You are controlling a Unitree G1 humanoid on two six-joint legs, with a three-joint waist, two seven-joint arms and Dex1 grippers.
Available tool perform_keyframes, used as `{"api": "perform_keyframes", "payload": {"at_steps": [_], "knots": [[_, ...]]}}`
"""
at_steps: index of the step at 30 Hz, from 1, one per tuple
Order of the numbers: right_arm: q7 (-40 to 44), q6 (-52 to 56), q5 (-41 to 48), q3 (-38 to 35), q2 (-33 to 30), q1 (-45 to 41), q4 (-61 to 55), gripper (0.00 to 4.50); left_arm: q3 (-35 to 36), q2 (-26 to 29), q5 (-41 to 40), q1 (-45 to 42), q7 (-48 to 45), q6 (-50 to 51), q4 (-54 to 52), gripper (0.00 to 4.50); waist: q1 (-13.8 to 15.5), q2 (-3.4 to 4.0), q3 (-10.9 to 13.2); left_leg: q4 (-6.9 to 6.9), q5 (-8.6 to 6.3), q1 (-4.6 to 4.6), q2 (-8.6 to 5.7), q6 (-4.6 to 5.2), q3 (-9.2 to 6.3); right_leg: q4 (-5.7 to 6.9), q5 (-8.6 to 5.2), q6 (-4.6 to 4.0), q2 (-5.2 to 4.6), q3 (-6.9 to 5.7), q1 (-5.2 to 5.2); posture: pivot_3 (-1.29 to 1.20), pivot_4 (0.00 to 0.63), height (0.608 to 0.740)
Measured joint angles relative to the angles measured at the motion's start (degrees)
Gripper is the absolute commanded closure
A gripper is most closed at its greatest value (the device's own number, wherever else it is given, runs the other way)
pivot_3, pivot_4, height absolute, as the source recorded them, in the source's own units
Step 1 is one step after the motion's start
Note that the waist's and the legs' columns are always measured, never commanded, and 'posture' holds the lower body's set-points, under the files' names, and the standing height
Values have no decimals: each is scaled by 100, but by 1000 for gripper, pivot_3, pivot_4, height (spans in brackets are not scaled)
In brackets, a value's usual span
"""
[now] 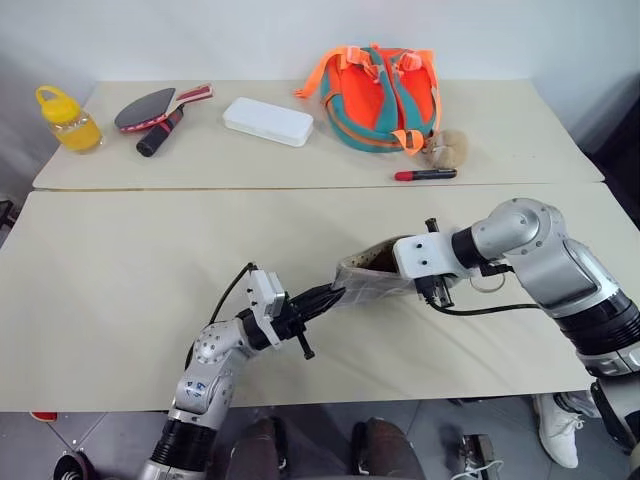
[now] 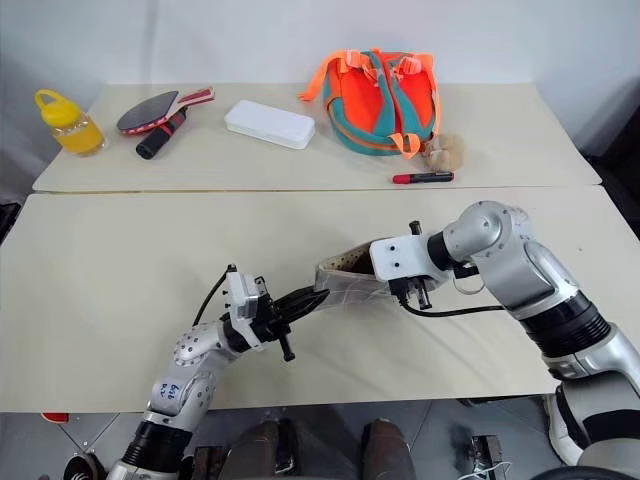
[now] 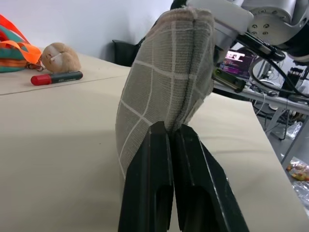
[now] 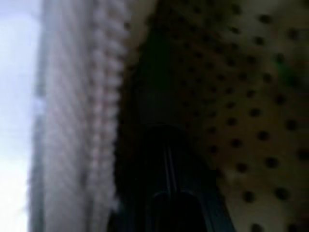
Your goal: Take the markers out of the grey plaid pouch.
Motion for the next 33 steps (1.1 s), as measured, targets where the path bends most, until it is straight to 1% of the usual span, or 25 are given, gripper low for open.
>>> {"api": "perform_keyframes", "payload": {"at_steps": [1,3,4,7,11,15,19,25,33], "knots": [[-52,-5,-9,-7,66,-9,31,4472,3,-13,1,16,-12,-33,8,4500,3,0,0,0,0,0,0,0,-1,1,0,0,0,0,0,0,150,740],[-117,-3,-6,-26,180,-45,97,4128,39,-59,0,8,11,-40,10,4500,9,0,0,1,0,-1,0,0,-1,0,0,0,-1,0,1,0,150,740],[-122,7,-4,-32,197,-60,106,3908,64,-77,0,-1,26,-44,14,4500,14,0,0,0,0,-1,0,0,-2,0,0,0,-1,-1,1,0,150,740],[-51,126,29,-35,207,-91,104,2974,90,-85,0,-37,30,-116,94,4500,14,0,0,0,0,-1,0,0,-3,0,0,0,0,-2,2,0,150,740],[174,265,48,-35,202,-83,31,2974,93,-91,1,-35,-18,-181,172,4500,11,0,0,0,0,-1,0,0,-3,0,0,0,-1,-2,2,0,150,740],[201,289,73,-34,203,19,-63,2974,93,-87,3,3,-21,-218,172,4500,11,0,0,-1,0,-1,0,1,-3,0,0,0,-1,-2,2,0,150,740],[36,92,-102,-11,251,129,-12,2974,75,-80,34,36,-26,-246,172,4500,-1,0,0,-1,0,0,0,0,-2,0,0,0,0,-2,2,0,150,740],[-321,-349,-418,27,566,130,412,2974,57,-85,80,40,-15,-293,181,4500,-5,0,0,0,0,0,0,0,-1,1,0,0,0,-2,2,0,150,740],[-390,-440,-596,39,695,169,493,2974,61,-82,109,40,-8,-293,181,4500,-14,-5,-5,1,0,9,2,0,-3,0,0,0,2,-3,12,0,150,740]]}}
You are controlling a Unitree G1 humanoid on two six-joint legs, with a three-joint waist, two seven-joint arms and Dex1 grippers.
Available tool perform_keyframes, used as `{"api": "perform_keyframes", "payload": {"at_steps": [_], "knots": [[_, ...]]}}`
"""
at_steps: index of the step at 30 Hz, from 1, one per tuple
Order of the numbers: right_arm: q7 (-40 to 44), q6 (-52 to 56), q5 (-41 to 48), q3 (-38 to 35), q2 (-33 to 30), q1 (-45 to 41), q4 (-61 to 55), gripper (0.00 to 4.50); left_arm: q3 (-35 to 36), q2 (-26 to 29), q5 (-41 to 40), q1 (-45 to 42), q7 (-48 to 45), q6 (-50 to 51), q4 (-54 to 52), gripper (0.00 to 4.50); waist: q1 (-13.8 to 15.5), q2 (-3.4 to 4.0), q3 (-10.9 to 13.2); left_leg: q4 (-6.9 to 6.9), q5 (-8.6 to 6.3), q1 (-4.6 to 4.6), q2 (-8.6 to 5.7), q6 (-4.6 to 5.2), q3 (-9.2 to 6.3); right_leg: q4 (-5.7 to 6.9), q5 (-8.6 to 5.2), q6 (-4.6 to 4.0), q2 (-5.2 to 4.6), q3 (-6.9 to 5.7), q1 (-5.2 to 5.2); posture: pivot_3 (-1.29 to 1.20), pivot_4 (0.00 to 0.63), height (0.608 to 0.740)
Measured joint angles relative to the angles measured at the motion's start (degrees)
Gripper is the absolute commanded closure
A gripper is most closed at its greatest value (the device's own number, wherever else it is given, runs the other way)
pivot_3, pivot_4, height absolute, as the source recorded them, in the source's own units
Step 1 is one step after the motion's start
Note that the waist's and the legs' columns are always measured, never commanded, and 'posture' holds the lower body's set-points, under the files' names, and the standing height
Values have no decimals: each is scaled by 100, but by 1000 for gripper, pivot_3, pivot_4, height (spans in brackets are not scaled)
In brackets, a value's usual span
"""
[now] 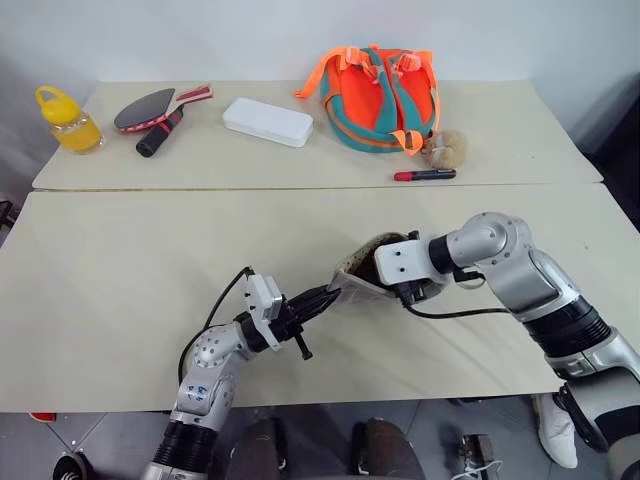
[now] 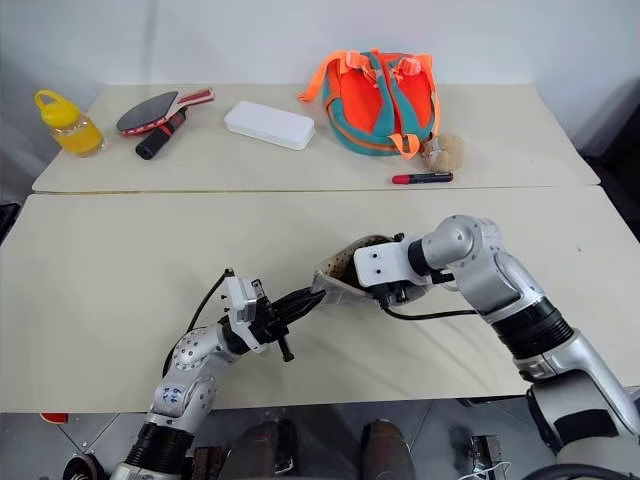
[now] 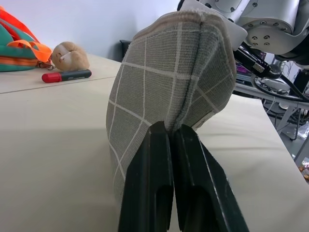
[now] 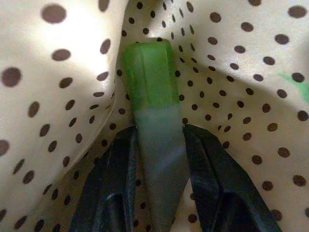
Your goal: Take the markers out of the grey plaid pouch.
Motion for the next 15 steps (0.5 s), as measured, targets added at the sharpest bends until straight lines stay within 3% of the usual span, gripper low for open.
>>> {"api": "perform_keyframes", "payload": {"at_steps": [15], "knots": [[-391,-1,-174,-33,421,-54,394,2974,25,1,16,76,57,4,2,4500,-136,-9,-6,-5,-1,62,5,1,-4,-7,1,-3,0,-1,65,0,150,740]]}}
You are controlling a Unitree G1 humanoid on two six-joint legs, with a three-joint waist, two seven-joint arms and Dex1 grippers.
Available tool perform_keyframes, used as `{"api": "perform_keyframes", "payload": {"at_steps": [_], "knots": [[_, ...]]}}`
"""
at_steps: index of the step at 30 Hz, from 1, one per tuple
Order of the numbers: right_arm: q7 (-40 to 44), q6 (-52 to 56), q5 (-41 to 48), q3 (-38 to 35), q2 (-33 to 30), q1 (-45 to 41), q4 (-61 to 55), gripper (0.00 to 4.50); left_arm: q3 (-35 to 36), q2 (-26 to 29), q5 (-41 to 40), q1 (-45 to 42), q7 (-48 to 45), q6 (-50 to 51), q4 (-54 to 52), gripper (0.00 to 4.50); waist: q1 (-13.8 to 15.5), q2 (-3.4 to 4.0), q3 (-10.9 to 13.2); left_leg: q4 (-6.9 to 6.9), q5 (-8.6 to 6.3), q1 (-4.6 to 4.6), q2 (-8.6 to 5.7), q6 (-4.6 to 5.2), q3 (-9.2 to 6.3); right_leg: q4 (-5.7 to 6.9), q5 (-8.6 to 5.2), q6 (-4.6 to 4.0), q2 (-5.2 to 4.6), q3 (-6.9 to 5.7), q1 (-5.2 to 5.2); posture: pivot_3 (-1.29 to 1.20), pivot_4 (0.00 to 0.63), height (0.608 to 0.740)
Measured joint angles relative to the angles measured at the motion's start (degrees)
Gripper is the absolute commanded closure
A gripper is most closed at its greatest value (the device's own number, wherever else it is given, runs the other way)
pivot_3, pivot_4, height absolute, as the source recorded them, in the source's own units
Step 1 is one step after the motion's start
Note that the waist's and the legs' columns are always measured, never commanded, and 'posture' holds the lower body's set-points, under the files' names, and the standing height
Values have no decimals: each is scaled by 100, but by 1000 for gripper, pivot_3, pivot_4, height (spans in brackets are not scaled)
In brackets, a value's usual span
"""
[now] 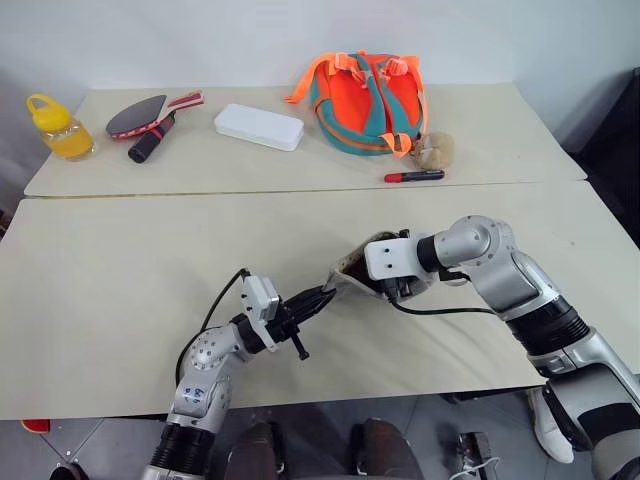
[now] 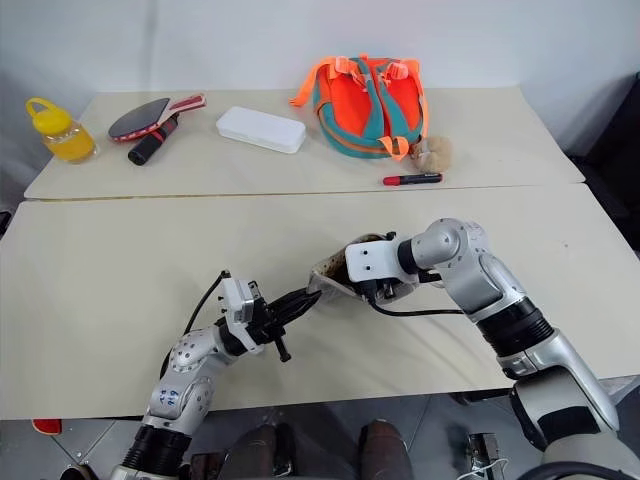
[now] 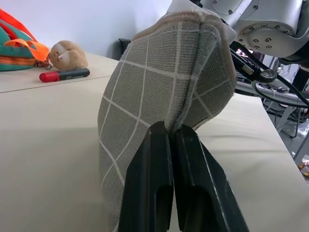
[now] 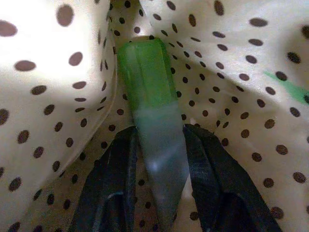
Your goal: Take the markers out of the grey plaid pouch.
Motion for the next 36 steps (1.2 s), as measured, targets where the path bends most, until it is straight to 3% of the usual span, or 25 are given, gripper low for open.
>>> {"api": "perform_keyframes", "payload": {"at_steps": [5,11,21,30,36], "knots": [[-53,67,-16,-37,118,-7,78,2974,8,-1,0,3,4,15,-1,4500,-6,0,0,-5,0,3,0,0,0,-1,0,0,-1,0,0,0,150,740],[68,62,-17,-59,-34,38,-25,4462,-5,-3,0,1,1,47,-3,4500,-7,-6,-4,-10,0,17,0,0,1,-7,0,-1,-1,1,13,0,150,740],[708,678,518,-352,-578,158,-497,4462,39,11,-97,-61,-51,110,-41,4500,61,-3,-1,-37,-1,-9,-8,-1,-1,-26,1,-1,-6,-5,-13,0,150,740],[1667,1959,1706,-725,-1407,217,-1644,4462,153,141,-1514,-116,-195,2077,-876,4500,154,-3,0,-33,-8,-21,-8,1,-9,-47,1,-1,-5,-11,-10,0,150,740],[1732,2441,2013,-695,-1531,162,-1981,4462,144,75,-1538,-143,-290,2230,-790,4500,155,-2,0,-33,-9,-21,-8,0,-9,-49,1,-1,-3,-11,-10,0,150,740]]}}
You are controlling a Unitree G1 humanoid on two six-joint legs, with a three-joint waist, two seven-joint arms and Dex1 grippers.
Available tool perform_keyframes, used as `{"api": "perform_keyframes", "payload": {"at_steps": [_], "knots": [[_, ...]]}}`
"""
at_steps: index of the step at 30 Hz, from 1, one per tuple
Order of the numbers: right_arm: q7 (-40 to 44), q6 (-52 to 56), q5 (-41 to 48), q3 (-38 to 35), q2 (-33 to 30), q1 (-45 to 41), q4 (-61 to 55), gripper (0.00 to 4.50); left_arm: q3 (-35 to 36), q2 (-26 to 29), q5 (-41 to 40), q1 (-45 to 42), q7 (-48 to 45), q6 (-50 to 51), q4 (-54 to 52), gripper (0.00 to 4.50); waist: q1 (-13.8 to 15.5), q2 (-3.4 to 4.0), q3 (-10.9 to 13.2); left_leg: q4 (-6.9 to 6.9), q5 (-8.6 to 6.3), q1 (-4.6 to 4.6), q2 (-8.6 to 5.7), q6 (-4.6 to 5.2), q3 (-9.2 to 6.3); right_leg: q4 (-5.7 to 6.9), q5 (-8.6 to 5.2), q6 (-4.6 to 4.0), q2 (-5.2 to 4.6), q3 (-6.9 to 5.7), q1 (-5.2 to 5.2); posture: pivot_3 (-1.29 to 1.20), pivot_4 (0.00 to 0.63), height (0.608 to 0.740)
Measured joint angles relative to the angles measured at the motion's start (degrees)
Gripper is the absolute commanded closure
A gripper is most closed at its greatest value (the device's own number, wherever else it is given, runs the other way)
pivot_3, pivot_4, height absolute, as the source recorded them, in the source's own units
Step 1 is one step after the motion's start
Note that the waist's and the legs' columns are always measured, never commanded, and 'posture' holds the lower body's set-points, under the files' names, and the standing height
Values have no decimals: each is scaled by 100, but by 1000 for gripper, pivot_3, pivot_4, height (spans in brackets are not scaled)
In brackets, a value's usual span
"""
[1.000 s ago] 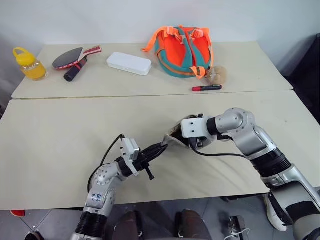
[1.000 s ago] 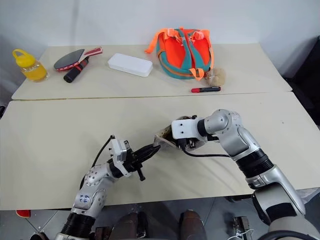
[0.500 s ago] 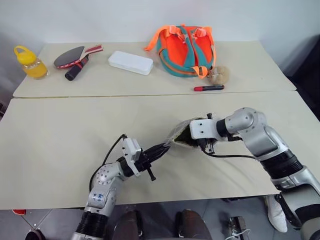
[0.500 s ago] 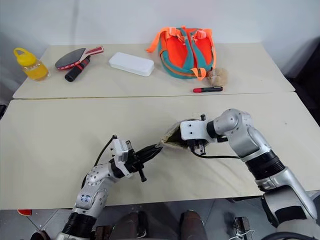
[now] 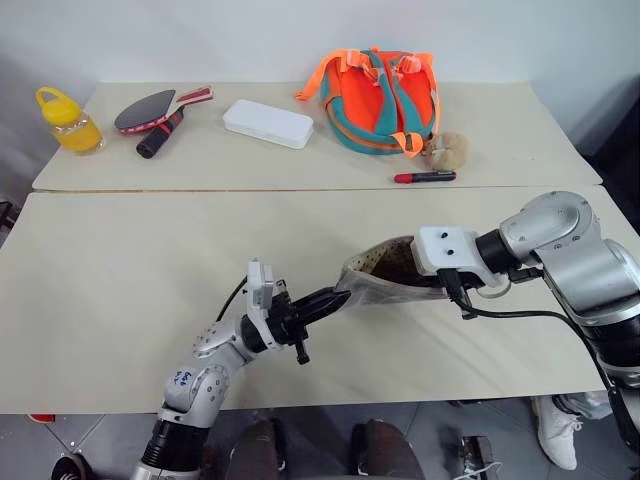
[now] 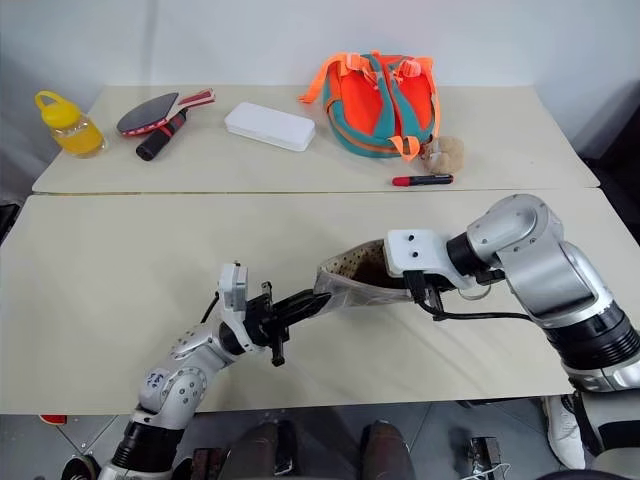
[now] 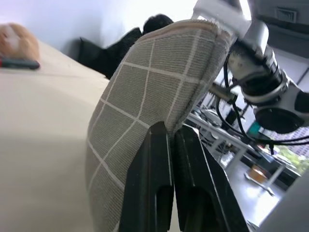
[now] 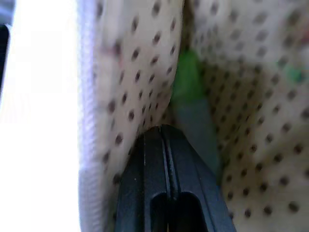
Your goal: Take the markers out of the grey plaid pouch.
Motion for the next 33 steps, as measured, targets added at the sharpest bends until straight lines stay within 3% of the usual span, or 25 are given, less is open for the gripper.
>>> {"api": "perform_keyframes", "payload": {"at_steps": [8,15,18,22,33], "knots": [[-1,347,375,95,-92,-4,-324,4462,337,-314,-132,-19,117,80,402,4500,14,-1,1,5,0,-22,-2,1,-10,-4,0,0,0,-10,-10,0,150,740],[-1003,-937,-665,572,392,6,702,4462,210,-313,571,49,-48,-841,736,4500,7,-1,-1,11,2,-22,-3,0,-4,-2,0,0,-1,-9,-10,0,150,740],[-1071,-1091,-753,576,451,-1,810,3899,195,-315,663,63,-93,-984,760,4500,7,-1,-1,10,2,-22,-1,0,-6,-1,0,1,0,-11,-11,0,150,740],[-914,-940,-652,581,456,112,575,2629,116,-280,769,103,-192,-1124,755,4500,5,-1,-1,10,1,-22,-1,1,-7,-1,0,0,0,-12,-10,0,150,740],[-762,-531,-476,581,411,317,40,2629,-194,-109,1110,310,-421,-1580,578,4500,9,-1,-1,11,0,-27,-1,2,-11,-3,0,1,-1,-14,-12,0,150,740]]}}
